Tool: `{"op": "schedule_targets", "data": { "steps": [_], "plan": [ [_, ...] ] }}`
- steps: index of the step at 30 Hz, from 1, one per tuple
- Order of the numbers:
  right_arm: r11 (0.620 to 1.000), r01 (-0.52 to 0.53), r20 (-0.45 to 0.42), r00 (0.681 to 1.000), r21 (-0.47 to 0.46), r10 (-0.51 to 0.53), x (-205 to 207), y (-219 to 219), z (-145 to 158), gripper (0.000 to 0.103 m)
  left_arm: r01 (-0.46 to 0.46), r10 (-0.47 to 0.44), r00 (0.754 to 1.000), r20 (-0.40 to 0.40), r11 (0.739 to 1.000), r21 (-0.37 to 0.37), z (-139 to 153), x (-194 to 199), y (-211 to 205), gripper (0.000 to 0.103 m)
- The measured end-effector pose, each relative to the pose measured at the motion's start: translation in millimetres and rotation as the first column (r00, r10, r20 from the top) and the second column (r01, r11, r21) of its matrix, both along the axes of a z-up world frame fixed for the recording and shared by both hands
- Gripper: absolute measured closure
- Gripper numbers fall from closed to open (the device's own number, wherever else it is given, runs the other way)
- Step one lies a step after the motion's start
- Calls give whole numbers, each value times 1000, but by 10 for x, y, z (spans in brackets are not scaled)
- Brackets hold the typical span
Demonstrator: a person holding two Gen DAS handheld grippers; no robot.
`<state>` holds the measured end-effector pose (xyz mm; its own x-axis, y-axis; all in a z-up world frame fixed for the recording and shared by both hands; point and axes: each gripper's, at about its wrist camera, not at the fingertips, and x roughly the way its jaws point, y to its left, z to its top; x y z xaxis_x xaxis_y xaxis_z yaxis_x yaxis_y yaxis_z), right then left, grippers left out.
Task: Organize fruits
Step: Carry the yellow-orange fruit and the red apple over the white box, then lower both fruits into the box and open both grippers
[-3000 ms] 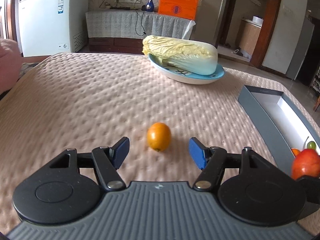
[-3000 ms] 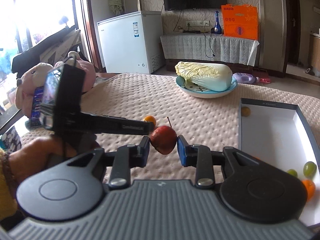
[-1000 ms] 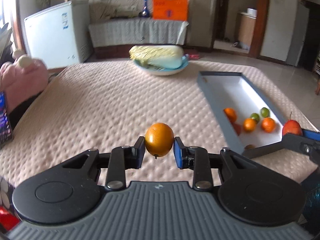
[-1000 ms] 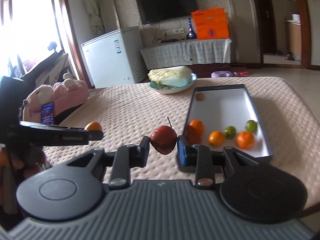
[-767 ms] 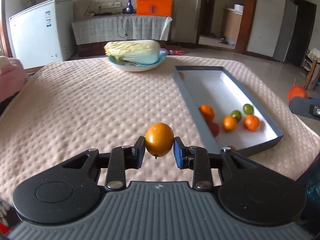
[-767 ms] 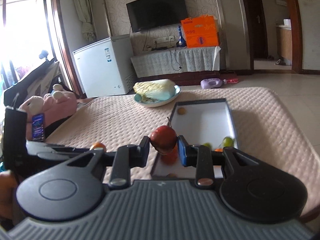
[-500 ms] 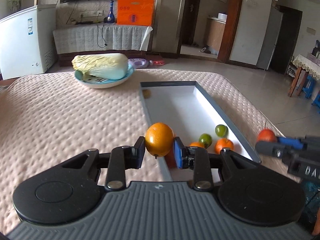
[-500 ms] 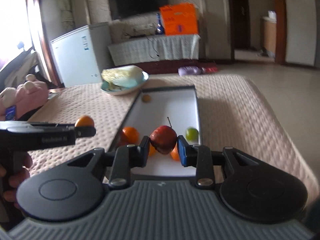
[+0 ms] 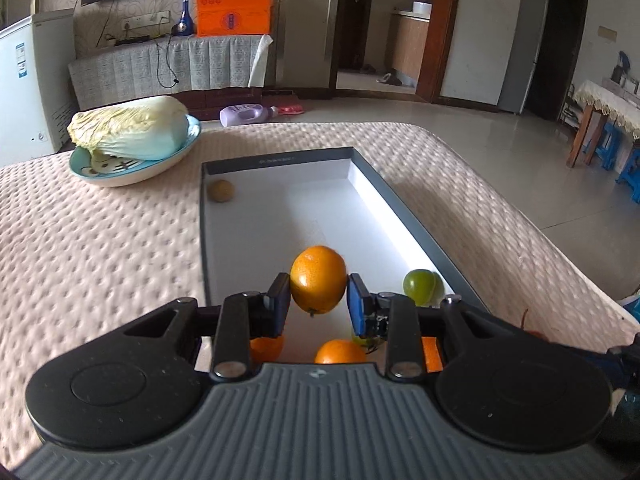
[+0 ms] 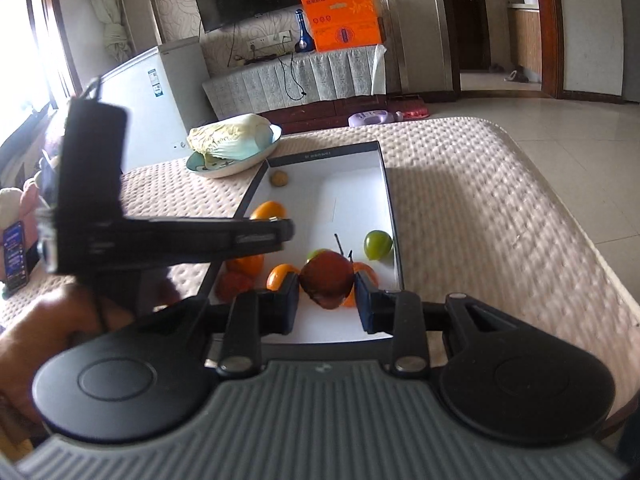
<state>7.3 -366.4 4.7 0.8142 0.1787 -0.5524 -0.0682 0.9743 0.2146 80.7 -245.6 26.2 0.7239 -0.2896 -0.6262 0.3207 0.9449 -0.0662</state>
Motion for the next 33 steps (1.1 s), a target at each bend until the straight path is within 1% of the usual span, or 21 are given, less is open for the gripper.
{"op": "schedule_targets", "data": {
  "steps": [4, 9, 13, 18, 19, 20, 22, 24, 27, 33],
  "plan": [
    [1000, -2, -12, 1000, -17, 2, 28, 44, -32, 70, 14, -14, 1000, 1, 1000, 10, -38, 90, -68, 67],
    [1000, -6, -20, 1000, -19, 5, 66, 68, -59, 70, 1, -1, 1000, 6, 1000, 9, -33, 126, -31, 67],
    [1000, -9, -14, 1000, -27, 9, 114, 98, -73, 70, -2, 2, 1000, 12, 1000, 5, -17, 120, 14, 67],
    [999, 5, -26, 1000, -35, -6, 209, 111, -114, 70, 21, -21, 999, 41, 1000, -1, 39, 52, 26, 66],
    [999, 10, -31, 999, -39, -11, 233, 115, -127, 70, 24, -24, 999, 43, 1000, 0, 42, 44, 22, 63],
    [999, 14, -35, 999, -40, -16, 255, 111, -141, 70, 29, -29, 999, 45, 1000, -1, 50, 30, 18, 55],
    [999, 21, -45, 999, -38, -23, 296, 110, -167, 70, 30, -30, 998, 58, 1000, -1, 71, -1, 23, 46],
    [999, 21, -53, 998, -41, -23, 333, 126, -193, 70, 44, -43, 996, 73, 999, -6, 98, -48, 23, 44],
    [999, 14, -54, 998, -40, -16, 370, 168, -208, 70, 52, -52, 994, 96, 999, 7, 123, -116, 52, 43],
    [999, 10, -49, 999, -43, -12, 452, 258, -225, 68, 8, -10, 995, 102, 1000, 22, 159, -241, 203, 39]
  ]
}}
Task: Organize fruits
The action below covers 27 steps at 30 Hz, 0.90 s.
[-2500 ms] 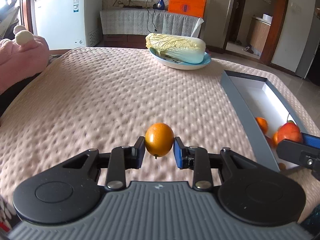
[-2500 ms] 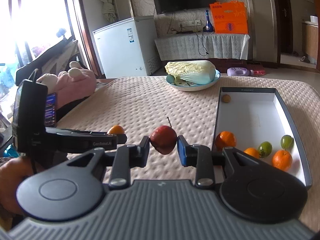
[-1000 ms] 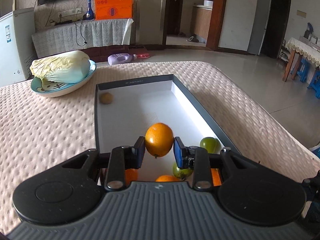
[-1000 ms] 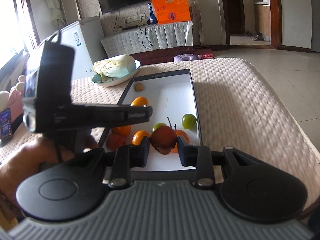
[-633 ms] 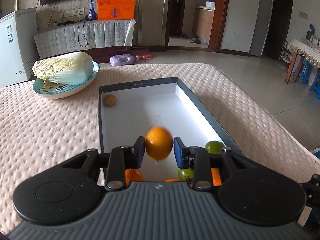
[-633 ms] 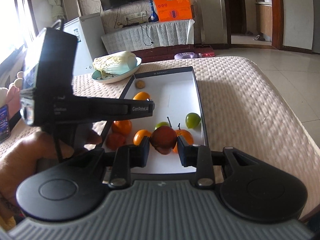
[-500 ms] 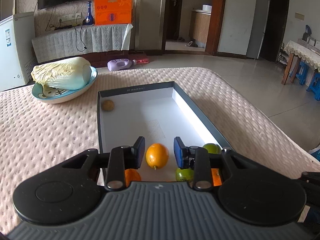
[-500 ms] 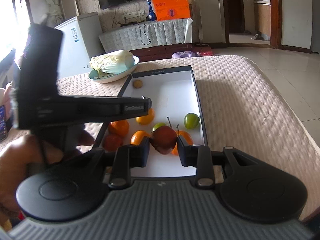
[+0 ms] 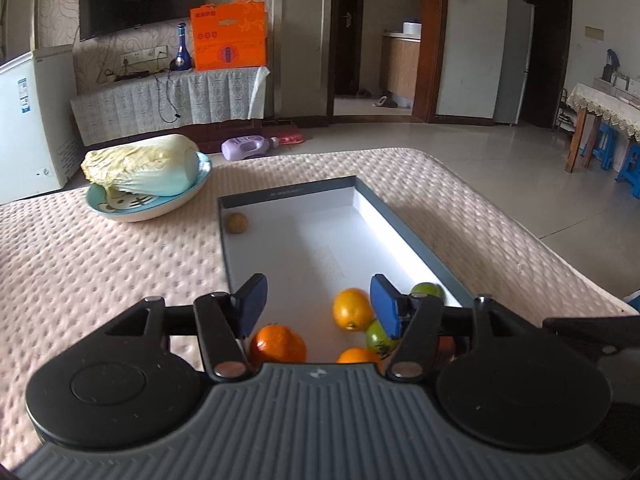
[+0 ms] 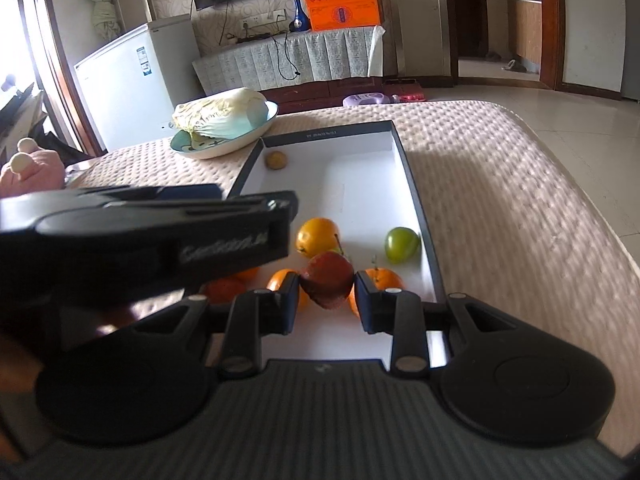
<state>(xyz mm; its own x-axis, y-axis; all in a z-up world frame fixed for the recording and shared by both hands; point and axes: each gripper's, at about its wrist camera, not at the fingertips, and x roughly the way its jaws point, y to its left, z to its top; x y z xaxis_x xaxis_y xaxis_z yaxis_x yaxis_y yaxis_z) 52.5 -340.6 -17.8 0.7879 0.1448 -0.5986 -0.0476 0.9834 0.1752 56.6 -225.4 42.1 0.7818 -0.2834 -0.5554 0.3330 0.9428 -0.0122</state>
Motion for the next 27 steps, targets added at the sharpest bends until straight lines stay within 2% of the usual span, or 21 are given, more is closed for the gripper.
{"op": "schedule_targets", "data": {
  "steps": [2, 3, 5, 13, 19, 24, 27],
  "plan": [
    [1000, 14, 3, 1000, -1, -14, 28, 30, -13, 67, -12, 12, 1000, 2, 1000, 3, 16, -63, 59, 39],
    [1000, 21, 1, 1000, 0, -21, 37, 44, -22, 57, -21, 21, 1000, 4, 1000, 5, 26, -96, 87, 39],
    [999, 32, 6, 999, -2, -32, 41, 88, -27, 46, -38, 38, 999, 3, 999, 2, 50, -171, 153, 38],
    [1000, 7, 28, 1000, 5, -7, -103, 155, 42, 46, -104, 104, 995, -5, 995, -5, 153, -460, 382, 34],
    [1000, 25, 53, 998, 2, -25, -473, 65, 183, 45, -125, 123, 992, -40, 990, -64, 217, -779, 485, 29],
    [1000, 17, 58, 998, -23, -16, -854, 0, 229, 33, -108, 108, 994, -28, 994, -18, 208, -1099, 387, 28],
    [999, 37, 37, 999, 9, -38, -1076, -104, 233, 33, -96, 97, 995, -22, 995, 5, 190, -1259, 348, 28]
  ]
}}
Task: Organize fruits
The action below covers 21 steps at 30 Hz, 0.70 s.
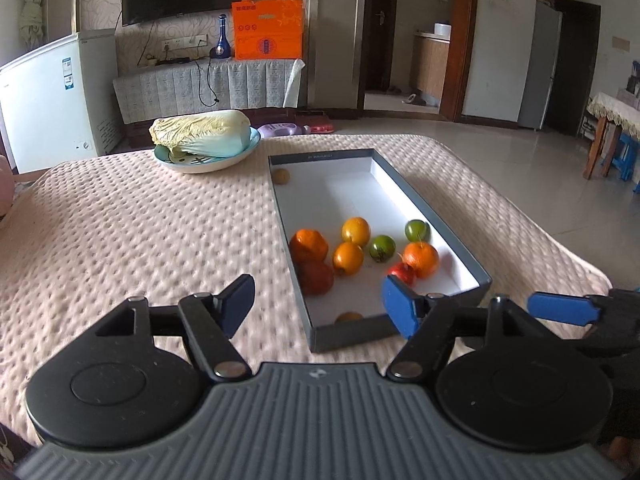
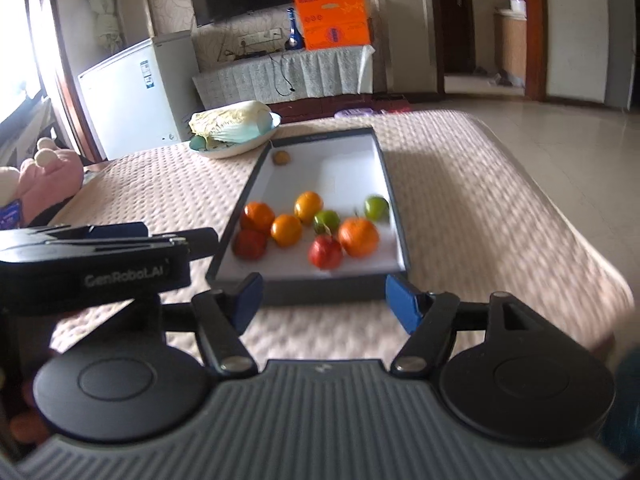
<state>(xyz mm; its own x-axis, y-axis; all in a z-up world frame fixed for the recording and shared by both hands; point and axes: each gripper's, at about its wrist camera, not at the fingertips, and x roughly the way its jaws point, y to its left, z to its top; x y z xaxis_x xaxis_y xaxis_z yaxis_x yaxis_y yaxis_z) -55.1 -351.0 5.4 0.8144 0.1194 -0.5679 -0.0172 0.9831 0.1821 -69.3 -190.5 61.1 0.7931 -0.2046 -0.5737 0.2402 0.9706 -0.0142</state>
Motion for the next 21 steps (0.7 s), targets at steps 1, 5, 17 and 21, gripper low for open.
{"op": "schedule_targets", "data": {
  "steps": [1, 5, 17, 21],
  "plan": [
    [1000, 8, -9, 1000, 16, -8, -61, -36, -4, 33, 1, -1, 1000, 0, 1000, 7, -12, -49, -1, 28],
    [999, 37, -46, 998, 30, -36, -242, -141, -51, 33, -2, 2, 1000, -16, 1000, 10, -45, -185, 40, 28],
    [1000, 19, -89, 996, 3, -19, -255, -193, -159, 33, 15, -13, 999, -39, 999, 47, -180, -327, -35, 26],
    [1000, 8, -93, 996, -8, -9, -226, -169, -175, 33, 21, -19, 999, -45, 998, 56, -216, -303, -65, 26]
  ]
}}
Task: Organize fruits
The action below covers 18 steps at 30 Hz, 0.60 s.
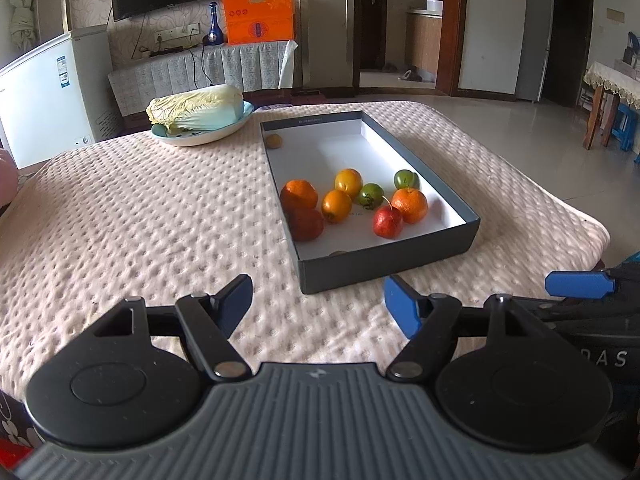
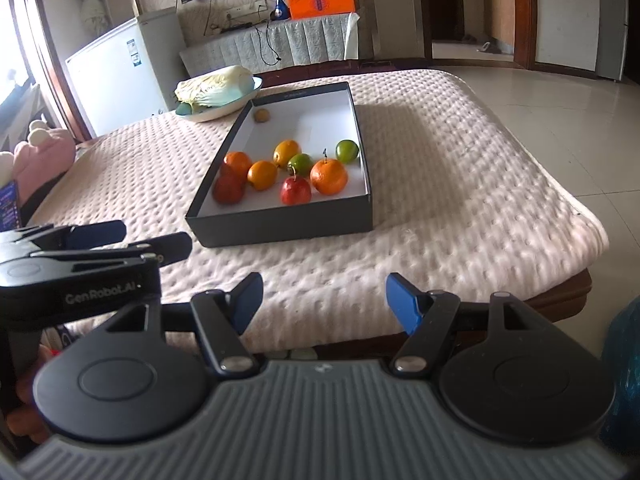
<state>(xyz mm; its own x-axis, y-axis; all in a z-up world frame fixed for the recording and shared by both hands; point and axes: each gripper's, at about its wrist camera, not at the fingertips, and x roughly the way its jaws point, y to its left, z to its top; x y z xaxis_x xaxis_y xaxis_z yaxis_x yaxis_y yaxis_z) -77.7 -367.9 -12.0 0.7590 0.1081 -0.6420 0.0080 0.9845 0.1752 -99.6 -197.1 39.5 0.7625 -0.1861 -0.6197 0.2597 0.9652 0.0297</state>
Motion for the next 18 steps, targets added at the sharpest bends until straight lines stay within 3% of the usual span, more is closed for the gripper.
{"op": "schedule_targets", "data": {
  "steps": [18],
  "plan": [
    [1000, 16, -18, 1000, -5, -16, 27, -20, -35, 33, 5, -6, 1000, 5, 1000, 19, -43, 42, -4, 25]
  ]
}}
